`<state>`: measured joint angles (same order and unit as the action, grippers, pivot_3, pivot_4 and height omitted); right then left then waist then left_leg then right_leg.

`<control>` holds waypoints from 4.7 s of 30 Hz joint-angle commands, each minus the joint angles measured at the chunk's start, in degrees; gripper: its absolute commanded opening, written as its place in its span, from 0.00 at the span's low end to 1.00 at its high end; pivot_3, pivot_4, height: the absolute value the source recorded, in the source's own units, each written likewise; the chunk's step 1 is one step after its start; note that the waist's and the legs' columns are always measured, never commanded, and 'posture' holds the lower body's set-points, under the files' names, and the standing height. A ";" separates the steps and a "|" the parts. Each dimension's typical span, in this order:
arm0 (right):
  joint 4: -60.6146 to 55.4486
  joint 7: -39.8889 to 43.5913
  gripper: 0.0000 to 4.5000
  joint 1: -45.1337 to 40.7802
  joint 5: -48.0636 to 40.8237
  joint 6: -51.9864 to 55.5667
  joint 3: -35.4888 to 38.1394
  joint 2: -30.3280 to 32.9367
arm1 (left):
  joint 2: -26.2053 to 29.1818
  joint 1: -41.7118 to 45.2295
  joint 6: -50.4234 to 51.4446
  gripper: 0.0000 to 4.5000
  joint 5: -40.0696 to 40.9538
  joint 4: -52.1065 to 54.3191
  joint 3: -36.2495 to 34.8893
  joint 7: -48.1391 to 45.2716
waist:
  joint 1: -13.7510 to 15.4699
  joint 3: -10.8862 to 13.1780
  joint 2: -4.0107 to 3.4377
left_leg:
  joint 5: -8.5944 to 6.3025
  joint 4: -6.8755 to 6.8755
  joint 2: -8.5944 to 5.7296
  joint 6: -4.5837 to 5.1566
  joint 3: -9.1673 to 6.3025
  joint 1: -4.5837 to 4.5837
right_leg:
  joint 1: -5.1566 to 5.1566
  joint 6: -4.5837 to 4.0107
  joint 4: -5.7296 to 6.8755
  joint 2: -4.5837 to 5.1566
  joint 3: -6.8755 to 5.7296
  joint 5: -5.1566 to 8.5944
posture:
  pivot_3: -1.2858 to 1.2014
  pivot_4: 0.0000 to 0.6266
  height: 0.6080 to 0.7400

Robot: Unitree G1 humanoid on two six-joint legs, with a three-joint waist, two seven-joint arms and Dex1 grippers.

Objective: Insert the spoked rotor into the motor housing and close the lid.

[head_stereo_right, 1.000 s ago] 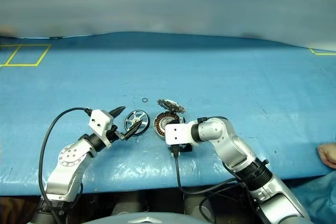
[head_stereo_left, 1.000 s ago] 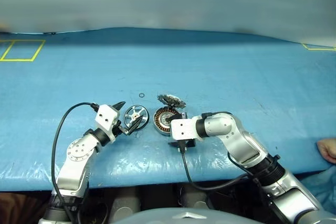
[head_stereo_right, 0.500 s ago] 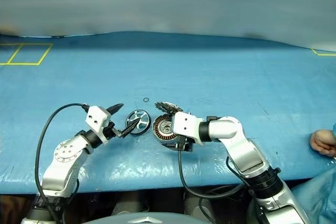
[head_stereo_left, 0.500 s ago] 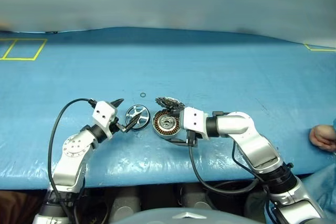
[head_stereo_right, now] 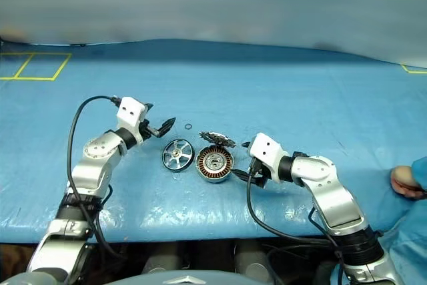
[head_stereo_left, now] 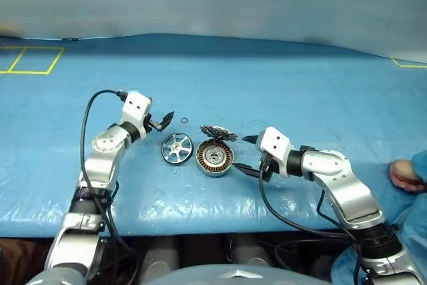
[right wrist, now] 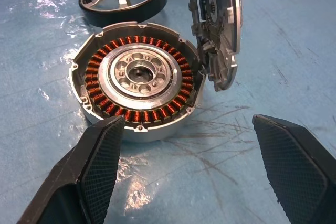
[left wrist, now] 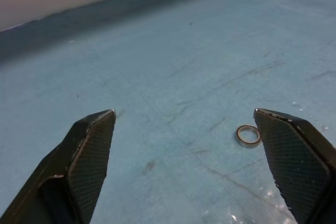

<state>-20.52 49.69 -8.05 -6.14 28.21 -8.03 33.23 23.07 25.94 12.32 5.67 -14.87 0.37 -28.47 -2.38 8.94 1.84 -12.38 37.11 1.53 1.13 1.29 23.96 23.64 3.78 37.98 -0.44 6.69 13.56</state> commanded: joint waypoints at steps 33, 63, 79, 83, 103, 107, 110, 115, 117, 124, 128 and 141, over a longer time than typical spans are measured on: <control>-0.73 -3.42 0.92 0.22 -7.53 -0.20 1.38 -0.11 | -7.62 8.03 4.39 0.35 -8.18 -22.56 10.80 -5.75 | 0.28 -0.15 -0.14 | -0.02 0.24 -0.03 0.05 -0.03 -0.02 | -0.20 0.10 -0.02 -0.02 -0.01 -0.06 | 0.52 0.24 1.00; 3.94 -3.94 0.92 -0.42 -6.48 -3.15 -0.32 -0.46 | -4.03 -10.21 -6.64 0.14 -0.96 -0.23 -1.93 0.55 | -1.00 -0.46 -0.49 | -0.04 0.08 0.11 0.07 -0.07 -0.09 | -0.12 0.09 0.00 0.05 0.13 -0.06 | 0.52 0.24 1.00; 7.64 -4.42 0.92 2.19 -7.73 -9.63 2.22 -3.02 | -0.61 -17.34 -6.11 0.14 15.95 21.20 -7.79 -10.89 | -0.80 -0.41 -0.43 | -0.06 0.07 0.09 0.10 -0.04 -0.03 | -0.09 -0.15 -0.08 0.10 0.13 0.08 | 0.52 0.24 1.00; 5.72 -2.31 0.92 4.37 -10.43 -7.06 1.68 -2.54 | 5.48 -19.36 0.28 0.14 16.05 25.53 -1.58 -18.90 | -0.98 -0.41 -0.44 | -0.06 0.07 0.13 0.09 -0.03 -0.07 | -0.10 -0.22 -0.06 0.06 0.13 0.12 | 0.52 0.24 1.00; 2.55 -3.79 0.92 10.46 -9.53 -10.60 -0.27 -5.22 | 3.77 -8.11 2.85 0.14 12.36 12.71 13.40 -32.94 | -0.72 -0.37 -0.47 | -0.07 0.08 0.09 0.12 0.04 -0.04 | -0.04 -0.26 -0.07 0.02 0.13 0.17 | 0.52 0.24 1.00; 3.08 -5.35 0.92 11.94 -9.07 -12.14 0.02 -5.91 | 3.88 -5.49 2.19 0.14 10.95 9.98 14.89 -34.69 | -0.73 -0.37 -0.47 | -0.07 0.08 0.13 0.11 0.00 -0.03 | -0.03 -0.27 -0.06 0.02 0.12 0.17 | 0.52 0.24 1.00; 3.37 -6.02 0.92 12.51 -8.71 -13.13 0.28 -6.25 | 3.02 -3.85 1.77 0.14 10.25 8.08 14.91 -34.65 | -0.65 -0.37 -0.47 | -0.06 0.10 0.11 0.12 0.01 -0.04 | -0.05 -0.26 -0.06 0.03 0.13 0.17 | 0.52 0.24 1.00; 3.60 -6.52 0.92 12.95 -8.64 -13.98 0.38 -6.38 | 1.26 -2.51 1.87 0.14 10.27 6.33 14.65 -34.71 | -0.62 -0.37 -0.47 | -0.07 0.09 0.11 0.12 0.00 -0.02 | -0.04 -0.26 -0.07 0.04 0.13 0.17 | 0.52 0.24 1.00; 3.81 -6.76 0.92 12.89 -8.53 -14.26 0.43 -6.39 | 0.80 -2.21 1.80 0.14 9.92 5.96 14.74 -34.69 | -0.60 -0.37 -0.47 | -0.07 0.09 0.12 0.12 0.00 -0.01 | -0.04 -0.26 -0.06 0.02 0.12 0.17 | 0.52 0.24 1.00; 4.28 -6.54 0.92 12.35 -8.52 -14.46 0.32 -6.10 | -0.55 -2.41 0.22 0.14 6.76 4.60 15.70 -32.30 | -0.47 -0.37 -0.47 | -0.07 0.11 0.10 0.12 0.00 -0.02 | -0.07 -0.24 -0.06 0.03 0.13 0.16 | 0.52 0.24 1.00; 4.32 -6.25 0.92 11.92 -8.39 -14.25 0.10 -5.93 | -1.29 -2.58 -0.45 0.14 5.60 3.91 16.42 -32.24 | -0.42 -0.37 -0.47 | -0.07 0.11 0.09 0.12 0.01 -0.01 | -0.06 -0.24 -0.06 0.01 0.13 0.16 | 0.52 0.24 1.00; 3.79 -6.86 0.92 11.83 -7.99 -14.03 0.38 -5.91 | -2.37 -1.56 -1.75 0.14 2.47 1.30 17.12 -30.96 | -0.04 -0.38 -0.47 | -0.07 0.13 0.09 0.12 0.02 -0.03 | -0.09 -0.24 -0.05 0.02 0.13 0.16 | 0.52 0.24 1.00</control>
<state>-15.65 43.16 4.22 -13.97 15.01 -8.54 27.12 20.65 23.67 11.19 8.91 -13.26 17.43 -59.93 -2.43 8.57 1.37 -12.44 37.24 1.62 1.25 1.31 23.93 23.56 3.54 37.93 -0.43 6.82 13.72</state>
